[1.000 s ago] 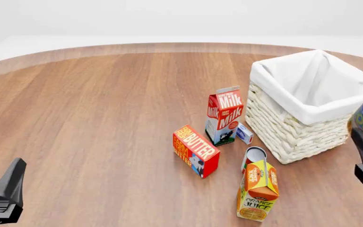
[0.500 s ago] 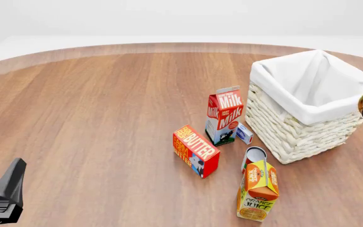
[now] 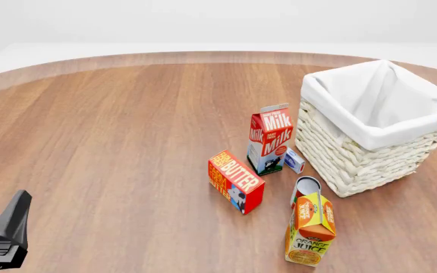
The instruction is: Pick up the alphabet soup, and put it in the basket.
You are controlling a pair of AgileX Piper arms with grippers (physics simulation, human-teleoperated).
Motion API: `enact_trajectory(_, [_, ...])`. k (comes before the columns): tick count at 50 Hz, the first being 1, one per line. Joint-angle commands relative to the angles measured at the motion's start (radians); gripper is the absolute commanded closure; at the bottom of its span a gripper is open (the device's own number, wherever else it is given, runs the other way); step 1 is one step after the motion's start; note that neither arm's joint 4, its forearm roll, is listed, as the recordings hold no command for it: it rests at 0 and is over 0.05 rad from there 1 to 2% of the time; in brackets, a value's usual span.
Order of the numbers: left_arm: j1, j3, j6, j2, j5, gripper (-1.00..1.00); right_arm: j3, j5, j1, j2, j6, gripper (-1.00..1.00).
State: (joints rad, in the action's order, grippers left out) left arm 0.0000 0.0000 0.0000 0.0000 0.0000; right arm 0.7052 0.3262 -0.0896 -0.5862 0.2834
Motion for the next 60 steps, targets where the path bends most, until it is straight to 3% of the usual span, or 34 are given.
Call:
enact_trajectory(1, [0.000, 0.000, 0.000, 0.000, 0.000, -1.00, 0.067, -0.009, 0.002, -0.054, -0.017, 1.00])
enact_trajectory(38, [0.000, 0.000, 0.000, 0.000, 0.000, -1.00, 0.185, -0.054, 0.006, -0.252, -0.003, 1.00])
enact_trajectory(60, [0.000, 0.000, 0.000, 0.000, 0.000, -1.00, 0.290, -0.032, -0.003, -0.397, -0.028, 1.00])
